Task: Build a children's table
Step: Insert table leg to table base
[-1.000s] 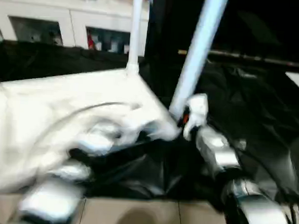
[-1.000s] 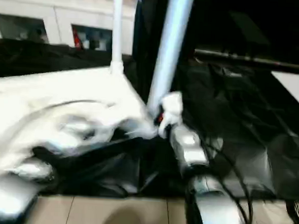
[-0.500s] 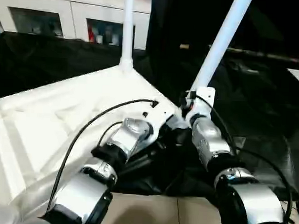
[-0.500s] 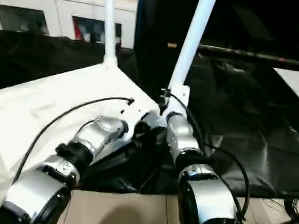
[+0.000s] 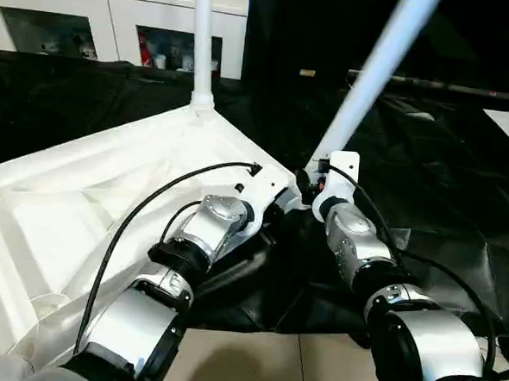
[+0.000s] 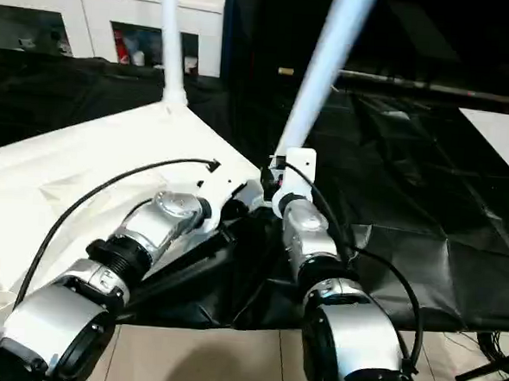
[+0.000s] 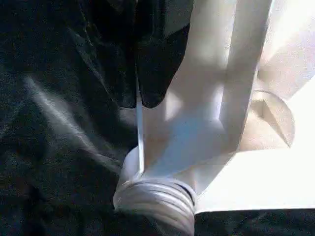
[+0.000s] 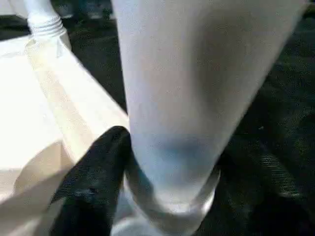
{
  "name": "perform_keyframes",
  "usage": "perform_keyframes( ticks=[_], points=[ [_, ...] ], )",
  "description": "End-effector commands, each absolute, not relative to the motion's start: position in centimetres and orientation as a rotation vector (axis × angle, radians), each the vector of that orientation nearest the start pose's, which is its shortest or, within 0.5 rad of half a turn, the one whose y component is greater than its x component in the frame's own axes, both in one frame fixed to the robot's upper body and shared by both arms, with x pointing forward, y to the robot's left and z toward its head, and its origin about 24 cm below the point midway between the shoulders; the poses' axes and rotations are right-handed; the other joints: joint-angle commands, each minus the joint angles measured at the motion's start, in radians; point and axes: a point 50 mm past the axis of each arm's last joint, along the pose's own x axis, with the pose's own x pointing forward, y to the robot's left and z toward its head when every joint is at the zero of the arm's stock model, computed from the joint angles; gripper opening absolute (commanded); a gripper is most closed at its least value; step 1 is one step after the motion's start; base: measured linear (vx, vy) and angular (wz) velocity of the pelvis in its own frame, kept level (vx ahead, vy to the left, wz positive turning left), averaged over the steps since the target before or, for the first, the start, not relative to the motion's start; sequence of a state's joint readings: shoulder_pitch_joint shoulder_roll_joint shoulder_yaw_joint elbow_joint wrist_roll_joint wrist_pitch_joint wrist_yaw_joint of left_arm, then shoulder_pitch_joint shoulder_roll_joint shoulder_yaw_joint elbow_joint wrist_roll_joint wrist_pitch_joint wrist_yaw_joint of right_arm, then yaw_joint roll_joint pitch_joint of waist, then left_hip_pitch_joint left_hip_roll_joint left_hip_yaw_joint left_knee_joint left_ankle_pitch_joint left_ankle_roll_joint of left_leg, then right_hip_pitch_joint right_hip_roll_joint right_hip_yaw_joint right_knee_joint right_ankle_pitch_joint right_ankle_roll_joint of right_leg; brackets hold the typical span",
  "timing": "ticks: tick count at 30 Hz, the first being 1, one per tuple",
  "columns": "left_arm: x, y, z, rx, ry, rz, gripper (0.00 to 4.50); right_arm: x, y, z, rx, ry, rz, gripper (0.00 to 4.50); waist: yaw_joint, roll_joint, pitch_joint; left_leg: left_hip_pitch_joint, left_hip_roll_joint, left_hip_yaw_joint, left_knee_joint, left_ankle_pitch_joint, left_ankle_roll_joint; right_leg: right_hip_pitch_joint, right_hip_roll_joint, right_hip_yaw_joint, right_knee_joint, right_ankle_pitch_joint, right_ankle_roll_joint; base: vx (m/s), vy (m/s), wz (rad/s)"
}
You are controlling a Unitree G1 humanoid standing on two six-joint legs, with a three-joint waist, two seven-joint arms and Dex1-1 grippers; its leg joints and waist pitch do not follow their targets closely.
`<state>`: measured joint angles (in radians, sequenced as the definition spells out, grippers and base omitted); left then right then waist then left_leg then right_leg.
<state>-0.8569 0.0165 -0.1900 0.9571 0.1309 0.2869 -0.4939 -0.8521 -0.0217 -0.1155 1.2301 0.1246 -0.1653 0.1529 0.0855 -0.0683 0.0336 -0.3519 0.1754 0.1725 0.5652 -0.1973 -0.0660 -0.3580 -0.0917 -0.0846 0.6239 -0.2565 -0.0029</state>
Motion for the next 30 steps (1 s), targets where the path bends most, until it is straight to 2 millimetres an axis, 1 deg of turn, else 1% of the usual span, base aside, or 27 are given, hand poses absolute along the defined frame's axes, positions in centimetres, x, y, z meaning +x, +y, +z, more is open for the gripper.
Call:
perform_keyframes(
  ticks=[1,2,3,4,5,6,7,8,9,10,11,12,16,18,20,21,22,23,24,26,27,28,29,30],
  points=[
    [36.3,7.0,4.2,0.335,0.511,-0.681,0.0,36.9,-10.6,3.0,0.124,0.288,0.256,3.38,0.004,-0.003,-0.048,-0.004,0.066,-0.018,-0.057,-0.027,0.113,0.036,-0.084,0.063,-0.062,0.128,-0.244,0.0,0.0,0.0],
    [36.4,7.1,4.2,0.336,0.51,-0.681,0.0,37.0,-10.6,3.3,0.12,0.276,0.263,3.46,0.004,-0.006,-0.048,-0.006,0.061,-0.014,-0.051,0.011,0.141,0.033,-0.079,0.062,-0.056,0.207,-0.258,0.0,0.0,0.0],
    [36.4,7.1,4.2,0.337,0.509,-0.681,0.0,37.1,-10.6,3.4,0.118,0.269,0.267,3.49,0.003,-0.006,-0.047,-0.007,0.06,-0.014,-0.049,0.022,0.154,0.033,-0.079,0.061,-0.054,0.233,-0.265,0.0,0.0,0.0],
    [36.4,7.2,4.3,0.338,0.506,-0.683,0.0,37.2,-10.6,3.6,0.113,0.253,0.276,3.52,0.003,-0.004,-0.048,-0.006,0.061,-0.013,-0.047,0.029,0.173,0.033,-0.081,0.06,-0.052,0.25,-0.278,0.0,0.0,0.0],
    [36.5,7.2,4.3,0.339,0.504,-0.683,0.0,37.3,-10.7,3.8,0.113,0.24,0.28,3.61,0.003,-0.007,-0.051,-0.007,0.061,-0.013,-0.044,0.039,0.182,0.033,-0.081,0.06,-0.05,0.265,-0.284,0.0,0.0,0.0],
    [36.5,7.2,4.4,0.339,0.503,-0.683,0.0,37.3,-10.7,3.9,0.114,0.233,0.282,3.75,0.003,-0.008,-0.053,-0.007,0.061,-0.012,-0.039,0.074,0.199,0.033,-0.079,0.059,-0.043,0.309,-0.296,0.0,0.0,0.0],
    [36.5,7.2,4.4,0.341,0.5,-0.686,0.0,37.4,-10.8,4.1,0.121,0.219,0.286,3.94,0.004,-0.009,-0.053,-0.009,0.06,-0.012,-0.036,0.096,0.219,0.031,-0.078,0.058,-0.039,0.342,-0.306,0.0,0.0,0.0],
    [36.5,7.2,4.4,0.341,0.499,-0.687,0.0,37.4,-10.8,4.2,0.121,0.215,0.285,3.94,0.003,-0.009,-0.05,-0.009,0.061,-0.011,-0.037,0.092,0.23,0.029,-0.079,0.057,-0.041,0.333,-0.312,0.0,0.0,0.0],
    [36.5,7.2,4.4,0.342,0.497,-0.69,0.0,37.4,-10.8,4.3,0.112,0.207,0.286,3.94,0.003,-0.011,-0.049,-0.008,0.062,-0.01,-0.037,0.087,0.232,0.029,-0.079,0.057,-0.042,0.321,-0.313,0.0,0.0,0.0],
    [36.5,7.2,4.4,0.343,0.496,-0.693,0.0,37.4,-10.9,4.3,0.103,0.201,0.286,3.94,0.004,-0.009,-0.048,-0.007,0.064,-0.011,-0.038,0.073,0.23,0.029,-0.08,0.057,-0.044,0.289,-0.315,0.0,0.0,0.0],
    [36.5,7.1,4.4,0.343,0.495,-0.695,0.0,37.4,-10.9,4.3,0.096,0.197,0.287,3.94,0.004,-0.01,-0.048,-0.008,0.065,-0.011,-0.038,0.067,0.228,0.029,-0.08,0.057,-0.045,0.275,-0.315,0.0,0.0,0.0],
    [36.5,7.1,4.4,0.345,0.494,-0.698,0.0,37.4,-11.0,4.3,0.099,0.197,0.289,3.94,0.004,-0.009,-0.047,-0.007,0.066,-0.011,-0.039,0.054,0.217,0.029,-0.08,0.058,-0.046,0.243,-0.314,0.0,0.0,0.0],
    [36.4,7.0,4.4,0.356,0.482,-0.726,0.0,37.2,-11.0,3.9,0.095,0.203,0.299,3.94,0.003,-0.009,-0.048,-0.005,0.066,-0.01,-0.037,0.063,0.218,0.029,-0.079,0.058,-0.044,0.251,-0.318,0.0,0.0,0.0],
    [36.3,6.8,4.5,0.382,0.454,-0.772,0.0,37.0,-10.9,3.7,0.092,0.209,0.309,3.94,0.004,-0.01,-0.048,-0.006,0.064,-0.01,-0.036,0.067,0.223,0.029,-0.079,0.059,-0.044,0.254,-0.315,0.0,0.0,0.0],
    [35.9,6.7,4.3,0.438,0.44,-0.867,0.0,36.8,-10.7,3.4,0.1,0.217,0.327,3.94,0.005,-0.009,-0.047,-0.006,0.065,-0.01,-0.036,0.066,0.225,0.029,-0.08,0.059,-0.045,0.248,-0.313,0.0,0.0,0.0],
    [35.9,6.7,4.3,0.438,0.44,-0.867,0.0,36.8,-10.7,3.4,0.1,0.217,0.327,3.94,0.006,-0.009,-0.047,-0.005,0.066,-0.01,-0.036,0.064,0.223,0.028,-0.08,0.059,-0.044,0.244,-0.312,0.0,0.0,0.0],
    [35.7,7.2,4.0,0.461,0.466,-0.876,0.0,36.6,-10.5,3.1,0.097,0.223,0.34,3.94,0.006,-0.007,-0.047,-0.004,0.067,-0.009,-0.037,0.061,0.217,0.028,-0.079,0.059,-0.043,0.241,-0.312,0.0,0.0,0.0],
    [35.5,8.1,3.7,0.506,0.499,-0.928,0.0,36.2,-10.3,2.7,0.096,0.225,0.363,3.94,0.006,-0.009,-0.046,-0.004,0.067,-0.009,-0.038,0.056,0.218,0.027,-0.08,0.059,-0.046,0.231,-0.31,0.0,0.0,0.0],
    [35.3,8.6,3.5,0.535,0.509,-0.96,0.0,36.1,-10.3,2.6,0.089,0.224,0.374,3.94,0.004,-0.004,-0.044,-0.005,0.07,-0.01,-0.042,0.022,0.2,0.026,-0.081,0.059,-0.048,0.186,-0.301,0.0,0.0,0.0],
    [34.8,9.7,3.3,0.604,0.52,-1.061,0.0,35.8,-10.2,2.4,0.077,0.213,0.391,3.94,0.003,0.001,-0.044,-0.001,0.073,-0.011,-0.045,-0.003,0.174,0.024,-0.081,0.061,-0.05,0.159,-0.297,0.0,0.0,0.0],
    [34.7,9.8,3.2,0.613,0.522,-1.075,0.0,35.8,-10.2,2.4,0.076,0.212,0.393,3.94,0.002,0.001,-0.044,0.0,0.074,-0.011,-0.046,-0.007,0.167,0.024,-0.081,0.061,-0.049,0.158,-0.298,0.0,0.0,0.0],
    [34.6,10.1,3.1,0.639,0.524,-1.092,0.0,35.7,-10.3,2.4,0.076,0.208,0.393,3.94,0.001,0.008,-0.045,0.001,0.074,-0.01,-0.047,-0.012,0.153,0.023,-0.079,0.062,-0.046,0.17,-0.302,0.0,0.0,0.0],
    [34.0,10.8,3.1,0.719,0.489,-1.211,0.0,35.7,-10.5,2.4,0.073,0.196,0.392,3.94,0.001,0.007,-0.044,0.0,0.073,-0.012,-0.047,-0.013,0.151,0.023,-0.078,0.062,-0.048,0.173,-0.299,0.0,0.0,0.0],
    [34.0,10.8,3.1,0.719,0.489,-1.211,0.0,35.7,-10.5,2.4,0.073,0.196,0.392,3.94,0.0,0.009,-0.045,0.0,0.073,-0.011,-0.049,-0.021,0.142,0.023,-0.078,0.062,-0.047,0.176,-0.293,0.0,0.0,0.0]
  ],
)
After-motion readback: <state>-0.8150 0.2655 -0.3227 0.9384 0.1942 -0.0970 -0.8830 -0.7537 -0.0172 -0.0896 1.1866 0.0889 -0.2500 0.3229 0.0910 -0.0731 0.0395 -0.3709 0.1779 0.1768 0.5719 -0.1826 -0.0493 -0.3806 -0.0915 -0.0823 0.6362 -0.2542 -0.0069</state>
